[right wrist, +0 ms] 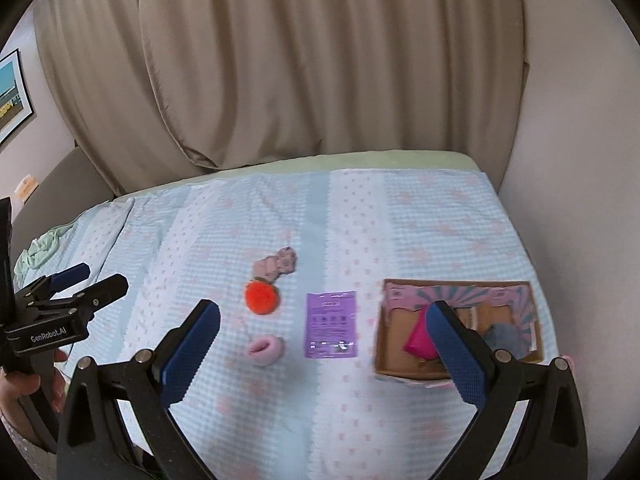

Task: Organize soft objects
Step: 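Move both tools back toward the orange pompom and pink hair tie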

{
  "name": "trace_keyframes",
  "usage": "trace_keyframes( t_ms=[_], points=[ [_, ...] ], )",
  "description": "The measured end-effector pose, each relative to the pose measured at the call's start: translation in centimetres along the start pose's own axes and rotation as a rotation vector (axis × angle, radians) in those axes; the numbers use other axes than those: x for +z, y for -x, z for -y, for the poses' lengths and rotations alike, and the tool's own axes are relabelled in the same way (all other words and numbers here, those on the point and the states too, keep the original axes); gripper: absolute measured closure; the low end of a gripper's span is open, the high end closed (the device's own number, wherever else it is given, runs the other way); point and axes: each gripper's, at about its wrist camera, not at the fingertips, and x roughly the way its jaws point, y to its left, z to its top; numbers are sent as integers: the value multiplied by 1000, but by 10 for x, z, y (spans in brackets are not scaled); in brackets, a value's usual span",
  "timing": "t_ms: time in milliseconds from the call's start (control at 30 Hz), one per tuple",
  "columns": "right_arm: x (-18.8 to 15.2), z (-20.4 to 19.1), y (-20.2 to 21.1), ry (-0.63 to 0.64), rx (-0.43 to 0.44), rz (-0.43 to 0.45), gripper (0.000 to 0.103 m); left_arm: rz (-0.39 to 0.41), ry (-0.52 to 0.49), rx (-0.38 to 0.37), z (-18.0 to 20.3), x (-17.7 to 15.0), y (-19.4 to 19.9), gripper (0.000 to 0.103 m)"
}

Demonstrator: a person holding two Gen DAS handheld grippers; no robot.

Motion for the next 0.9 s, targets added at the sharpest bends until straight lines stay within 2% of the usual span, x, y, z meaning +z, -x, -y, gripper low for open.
trace_keyframes(
  t_ms=[167,333,567,900],
  points=[
    [-8,-29,-29,-18,4,-37,0,-33,11,-19,-40,2,-19,0],
    [-21,-58,-64,-11,-8,-60,0,-71,-27,-62,-67,3,-56,0],
    [-52,-87,-135,36,-4,-133,0,-139,-95,-127,-91,6,-138,0],
    [-104,-100,-251,122,17,-280,1,-240,-261,-184,-84,-21,-269,1]
  ],
)
